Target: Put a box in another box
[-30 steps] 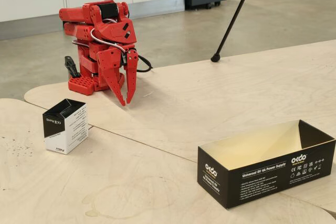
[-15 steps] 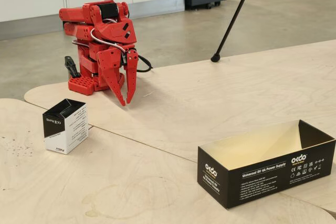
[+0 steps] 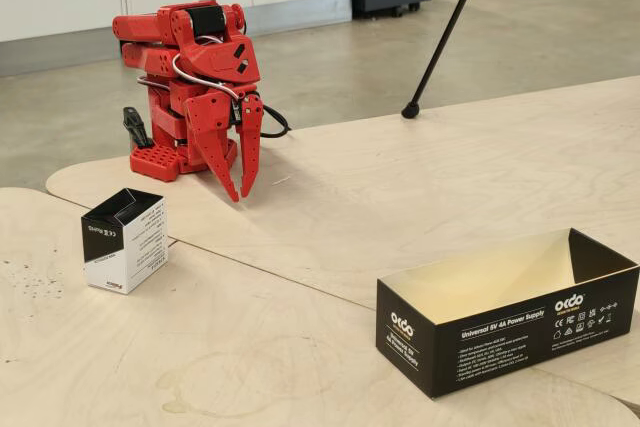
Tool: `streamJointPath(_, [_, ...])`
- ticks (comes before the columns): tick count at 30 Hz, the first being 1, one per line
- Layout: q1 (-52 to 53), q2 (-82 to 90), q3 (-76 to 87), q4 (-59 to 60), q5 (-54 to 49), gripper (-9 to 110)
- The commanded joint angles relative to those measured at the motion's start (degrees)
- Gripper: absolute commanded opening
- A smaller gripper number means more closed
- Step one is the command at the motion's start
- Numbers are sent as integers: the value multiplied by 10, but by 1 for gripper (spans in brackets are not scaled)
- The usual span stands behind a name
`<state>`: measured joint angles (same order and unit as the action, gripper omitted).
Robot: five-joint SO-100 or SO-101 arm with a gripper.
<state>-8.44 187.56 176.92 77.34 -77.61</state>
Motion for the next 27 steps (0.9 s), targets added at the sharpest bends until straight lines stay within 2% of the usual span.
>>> streamJointPath(1, [-3,-1,-3,18,-4,-1])
streamJointPath(10, [-27,-1,-3,4,-30,-1])
streamJointPath(12, [-32,-1,-3,-47,48,0])
streamJointPath(15, [-27,-1,-40,-102,162,9])
streamJointPath(20, [-31,-70,-237,-82,289,15])
streamJointPath(27, [68,-467,-650,-54,458,22])
